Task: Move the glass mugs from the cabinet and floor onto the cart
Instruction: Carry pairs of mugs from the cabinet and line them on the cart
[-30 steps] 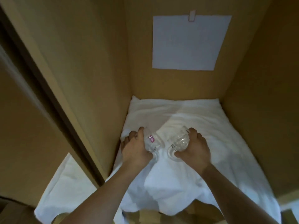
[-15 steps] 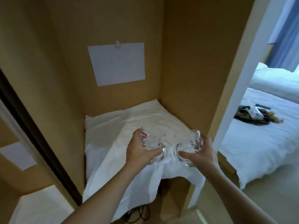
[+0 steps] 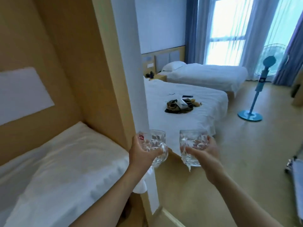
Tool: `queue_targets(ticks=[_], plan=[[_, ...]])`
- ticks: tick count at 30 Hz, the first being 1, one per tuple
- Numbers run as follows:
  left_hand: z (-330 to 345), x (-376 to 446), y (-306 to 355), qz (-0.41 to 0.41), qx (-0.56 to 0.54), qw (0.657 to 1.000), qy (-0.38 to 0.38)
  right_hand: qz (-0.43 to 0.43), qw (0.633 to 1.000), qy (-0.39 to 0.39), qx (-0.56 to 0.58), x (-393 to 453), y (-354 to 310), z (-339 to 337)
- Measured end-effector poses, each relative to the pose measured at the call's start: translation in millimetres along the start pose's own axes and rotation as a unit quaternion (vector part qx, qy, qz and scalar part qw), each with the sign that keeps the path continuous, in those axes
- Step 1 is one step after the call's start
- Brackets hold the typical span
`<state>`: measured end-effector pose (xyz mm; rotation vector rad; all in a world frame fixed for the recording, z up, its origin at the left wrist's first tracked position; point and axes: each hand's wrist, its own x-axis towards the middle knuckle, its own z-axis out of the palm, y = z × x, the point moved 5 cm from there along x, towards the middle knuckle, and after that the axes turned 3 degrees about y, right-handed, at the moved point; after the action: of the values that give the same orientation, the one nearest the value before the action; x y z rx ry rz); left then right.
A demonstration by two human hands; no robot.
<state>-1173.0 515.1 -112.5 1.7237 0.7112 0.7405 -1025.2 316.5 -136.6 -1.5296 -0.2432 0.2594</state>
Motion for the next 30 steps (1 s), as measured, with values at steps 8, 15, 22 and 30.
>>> queue_targets(ticks=[8,15,22,30], plan=[[194.2,11.1,23.7,0.005,-0.02,0.993,-0.116,-0.003,0.996,0.088,0.023,54.7,3.0,-154.8],[315.6,13.2,48.2,0.017,-0.039,0.985,-0.165,-0.001,0.989,0.147,0.014,86.1,-0.1,-264.6],[405.3,26.4,59.1,0.013,-0.059,0.973,-0.223,0.011,0.972,0.232,0.034,109.6,3.5,-326.7],[516.7,72.7,74.4,0.036,-0.074,0.941,-0.327,0.041,0.946,0.319,0.038,171.4,26.4,-371.7]])
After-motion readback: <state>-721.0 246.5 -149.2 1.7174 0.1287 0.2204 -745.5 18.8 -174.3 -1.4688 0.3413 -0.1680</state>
